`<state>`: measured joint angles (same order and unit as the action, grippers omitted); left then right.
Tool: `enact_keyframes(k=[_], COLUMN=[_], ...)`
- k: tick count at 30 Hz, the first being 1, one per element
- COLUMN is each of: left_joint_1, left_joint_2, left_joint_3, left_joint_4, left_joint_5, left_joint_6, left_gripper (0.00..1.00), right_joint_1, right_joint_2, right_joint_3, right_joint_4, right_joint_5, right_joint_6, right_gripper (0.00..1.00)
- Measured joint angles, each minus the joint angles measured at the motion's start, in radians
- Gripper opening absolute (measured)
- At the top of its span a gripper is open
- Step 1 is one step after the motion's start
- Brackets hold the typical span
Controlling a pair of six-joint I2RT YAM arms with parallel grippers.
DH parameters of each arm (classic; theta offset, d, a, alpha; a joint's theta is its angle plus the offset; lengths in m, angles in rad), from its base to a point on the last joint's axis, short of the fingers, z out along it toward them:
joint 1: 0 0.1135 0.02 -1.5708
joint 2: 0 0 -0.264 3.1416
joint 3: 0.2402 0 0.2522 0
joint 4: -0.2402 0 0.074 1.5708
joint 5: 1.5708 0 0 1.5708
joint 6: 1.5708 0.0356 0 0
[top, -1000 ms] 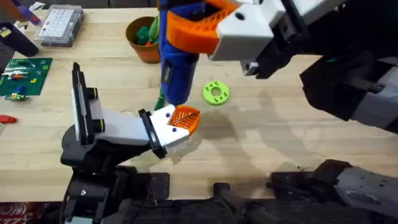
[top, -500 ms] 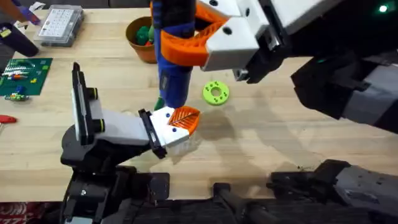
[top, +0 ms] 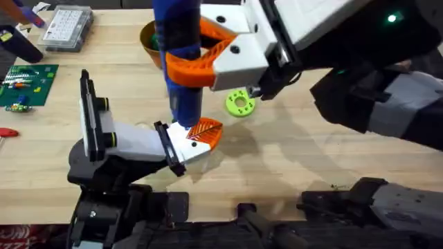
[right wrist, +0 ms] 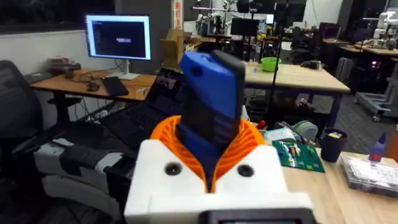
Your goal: Pick up the gripper from the table and insert it into the empty holder that is missing its gripper. Then pick up a screw, insert it into the mounting hole, and use the screwdriver to tighten it. Finally, clean up the table by picking up the vegetable and placing it into the bucket.
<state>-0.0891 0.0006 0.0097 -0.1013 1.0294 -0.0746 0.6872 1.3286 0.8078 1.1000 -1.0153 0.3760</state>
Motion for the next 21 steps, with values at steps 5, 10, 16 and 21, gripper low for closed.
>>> enact_keyframes(k=[5,10,16,21], left_joint_1=[0.0,0.0,0.0,0.0], left_joint_2=[0.0,0.0,0.0,0.0], left_joint_3=[0.0,0.0,0.0,0.0], left_joint_4=[0.0,0.0,0.0,0.0], left_joint_5=[0.0,0.0,0.0,0.0], left_joint_6=[0.0,0.0,0.0,0.0], left_gripper=[0.004,0.004,0.004,0.004], right_joint_1=[0.012,0.016,0.016,0.016], right_joint_2=[0.012,0.021,0.034,0.05], right_joint_3=[0.0,0.0,0.0,0.0], right_joint_4=[0.0,0.0,-0.001,-0.004], right_joint_5=[0.0,0.0,0.0,0.0], right_joint_6=[-0.022,-0.033,-0.044,-0.048], right_gripper=[0.023,0.023,0.023,0.023])
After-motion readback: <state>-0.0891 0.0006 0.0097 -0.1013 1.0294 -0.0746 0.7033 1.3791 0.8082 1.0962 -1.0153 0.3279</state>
